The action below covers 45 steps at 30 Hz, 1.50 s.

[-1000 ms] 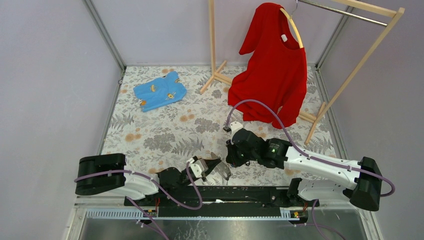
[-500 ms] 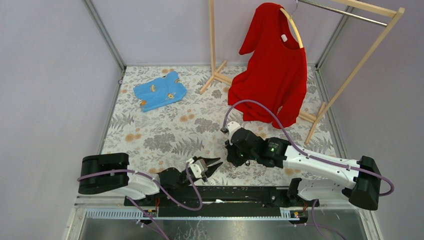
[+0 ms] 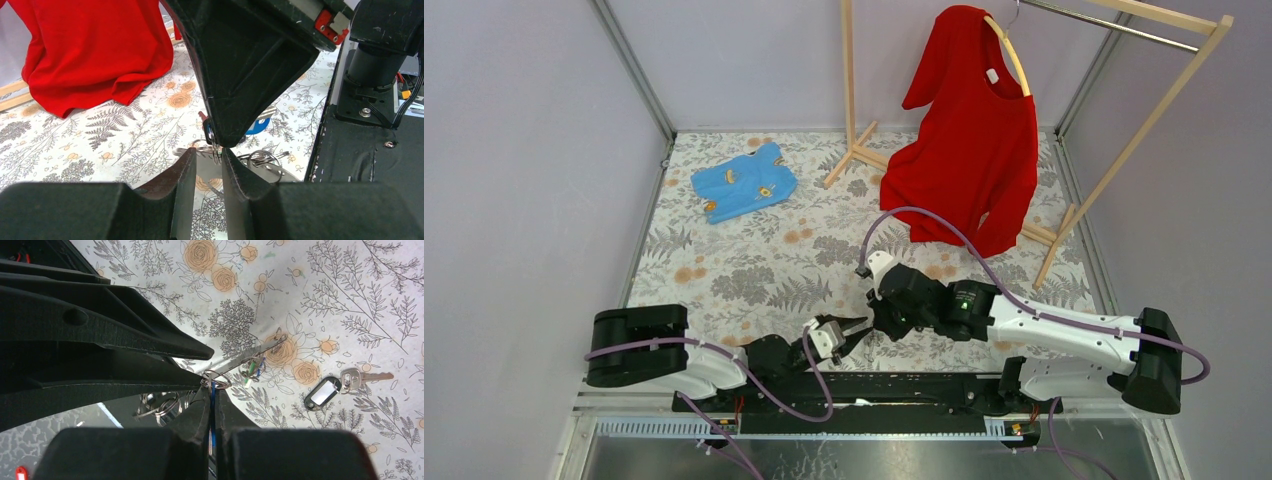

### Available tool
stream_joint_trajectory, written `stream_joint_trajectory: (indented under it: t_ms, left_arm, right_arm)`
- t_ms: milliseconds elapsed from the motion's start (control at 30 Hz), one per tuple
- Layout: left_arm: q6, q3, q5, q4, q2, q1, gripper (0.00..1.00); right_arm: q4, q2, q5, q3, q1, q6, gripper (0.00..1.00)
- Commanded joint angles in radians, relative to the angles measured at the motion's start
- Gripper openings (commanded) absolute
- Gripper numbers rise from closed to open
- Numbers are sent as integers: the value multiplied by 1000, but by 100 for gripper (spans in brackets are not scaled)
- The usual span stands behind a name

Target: Remove the keys from the keyring

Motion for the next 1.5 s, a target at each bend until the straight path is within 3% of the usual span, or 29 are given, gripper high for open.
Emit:
stream_joint_trajectory:
  t_ms: [0, 333, 500, 667, 967, 1467]
  left_arm:
    - [9, 42, 43, 18, 18, -5, 29]
    - [1, 60, 33, 77, 80, -5, 29]
    - [-4, 67, 38, 83, 82, -4, 23]
    - [-5, 69, 40, 69, 84, -5, 0]
    - [31, 56, 33, 55, 58, -5, 0]
    - [59, 44, 49, 109, 60, -12, 0]
  right_arm:
    - [25, 0, 38, 51, 17, -17, 0]
    - [28, -5, 35, 46, 26, -16, 0]
    - [18, -5, 35, 42, 32, -12, 0]
    - [2, -8, 58, 37, 34, 0, 0]
    - [-125, -3, 223, 32, 16, 84, 0]
    - [-86, 75, 52, 24, -40, 51, 0]
